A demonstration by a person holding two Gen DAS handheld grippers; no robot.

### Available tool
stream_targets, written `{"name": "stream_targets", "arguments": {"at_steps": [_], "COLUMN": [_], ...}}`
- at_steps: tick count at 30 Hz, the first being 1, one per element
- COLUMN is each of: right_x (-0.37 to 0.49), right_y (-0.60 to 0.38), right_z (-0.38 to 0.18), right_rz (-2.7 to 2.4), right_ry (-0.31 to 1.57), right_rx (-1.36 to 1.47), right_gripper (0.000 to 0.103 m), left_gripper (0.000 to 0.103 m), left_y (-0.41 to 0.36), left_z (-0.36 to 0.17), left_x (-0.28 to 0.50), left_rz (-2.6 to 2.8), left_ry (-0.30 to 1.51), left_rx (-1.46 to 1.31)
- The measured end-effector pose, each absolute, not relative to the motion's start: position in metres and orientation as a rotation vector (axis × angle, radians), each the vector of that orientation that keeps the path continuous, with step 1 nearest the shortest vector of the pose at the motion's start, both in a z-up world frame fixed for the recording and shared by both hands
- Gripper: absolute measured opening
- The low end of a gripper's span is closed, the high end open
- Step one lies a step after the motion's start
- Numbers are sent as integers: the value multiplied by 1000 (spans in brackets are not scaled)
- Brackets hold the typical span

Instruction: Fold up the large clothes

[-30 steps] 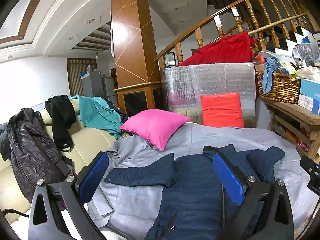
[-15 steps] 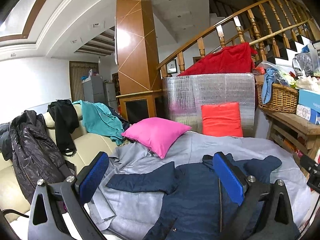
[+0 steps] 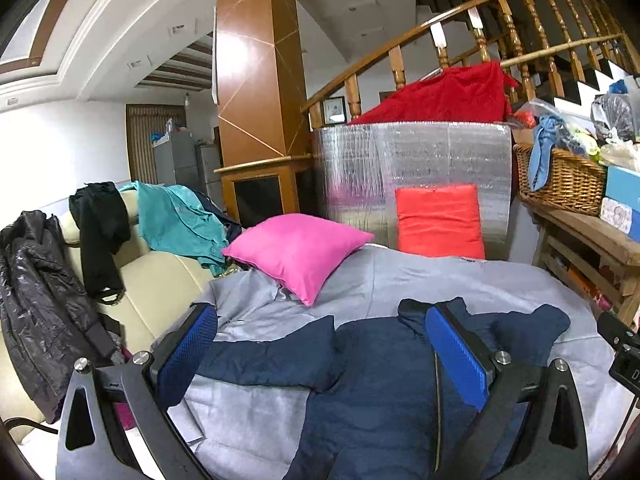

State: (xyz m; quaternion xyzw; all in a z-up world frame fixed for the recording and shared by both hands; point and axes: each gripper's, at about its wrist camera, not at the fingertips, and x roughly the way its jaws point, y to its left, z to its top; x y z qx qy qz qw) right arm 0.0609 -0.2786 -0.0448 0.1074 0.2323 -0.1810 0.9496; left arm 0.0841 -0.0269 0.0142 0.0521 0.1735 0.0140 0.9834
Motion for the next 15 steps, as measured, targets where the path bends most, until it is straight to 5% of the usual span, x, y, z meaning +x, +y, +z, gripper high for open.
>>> {"name": "stream_targets", "arguments": {"at_steps": [9, 15], "right_x": [136, 192], "right_y": [-339, -445], "right_z": [-81, -147], "right_rz": [-414, -404], "right_ry": [514, 558], "right_rx": [271, 596], "right_gripper": [103, 103], "left_gripper": [103, 103], "left_y": [-56, -82], "left_z": [-16, -80], "left_x": [162, 249], "left_rz": [36, -16], "left_ry": [403, 572], "left_rx": [112, 89]}}
